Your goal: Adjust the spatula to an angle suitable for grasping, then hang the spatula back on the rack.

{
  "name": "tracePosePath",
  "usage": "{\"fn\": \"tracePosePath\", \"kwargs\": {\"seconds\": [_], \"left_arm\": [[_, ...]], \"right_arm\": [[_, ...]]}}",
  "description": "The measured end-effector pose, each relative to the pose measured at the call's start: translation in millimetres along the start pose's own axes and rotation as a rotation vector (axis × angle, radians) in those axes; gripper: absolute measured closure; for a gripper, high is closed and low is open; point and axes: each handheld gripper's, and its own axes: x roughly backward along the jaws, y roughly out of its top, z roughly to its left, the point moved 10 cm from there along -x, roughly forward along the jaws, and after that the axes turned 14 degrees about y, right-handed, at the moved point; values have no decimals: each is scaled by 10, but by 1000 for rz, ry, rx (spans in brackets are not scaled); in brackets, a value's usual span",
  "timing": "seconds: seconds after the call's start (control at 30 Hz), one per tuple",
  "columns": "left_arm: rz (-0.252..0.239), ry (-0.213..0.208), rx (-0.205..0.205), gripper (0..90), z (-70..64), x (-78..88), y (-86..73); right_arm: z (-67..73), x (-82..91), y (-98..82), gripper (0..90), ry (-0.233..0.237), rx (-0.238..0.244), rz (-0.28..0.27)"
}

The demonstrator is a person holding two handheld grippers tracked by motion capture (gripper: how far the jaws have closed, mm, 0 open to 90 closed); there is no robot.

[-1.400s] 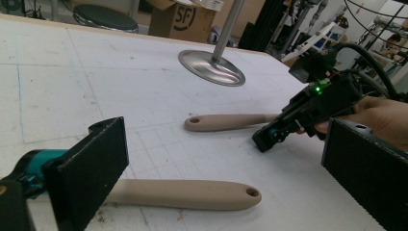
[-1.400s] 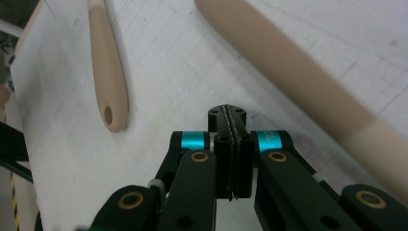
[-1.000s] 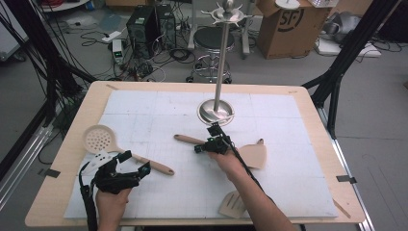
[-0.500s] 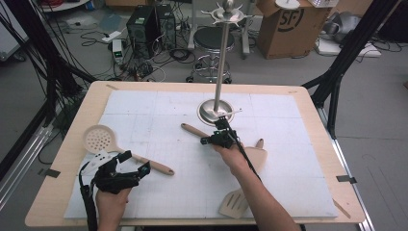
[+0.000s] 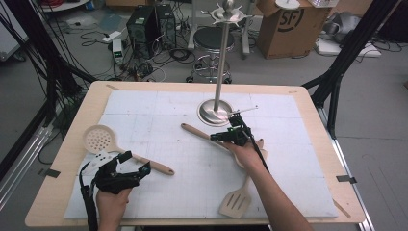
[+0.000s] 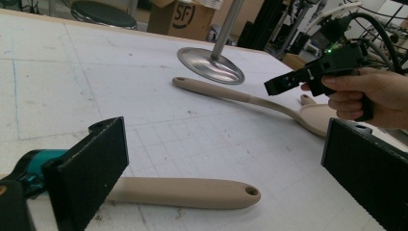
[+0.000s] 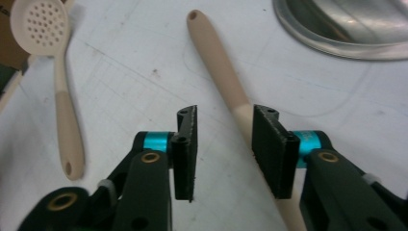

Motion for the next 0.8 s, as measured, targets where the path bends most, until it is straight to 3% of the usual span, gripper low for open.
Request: {"fn": "tracePosePath", "kwargs": {"seconds": [0.07,0.43,0.57,0.8], "left_arm": [[0,1,0,30,-1,-1,-1],[2,3,-3,30,2,3,-5],[3,2,-6,30,-2,4,-7],[3,1,-4,30,-14,2,-8]], "right_arm": [[-20,31,-18,542,-12,1,18],[-153,148,-121,536,-67,35,100],[-185,141,-203,543,-67,28,158],[-193,76,-271,569,-104,69,214]]}}
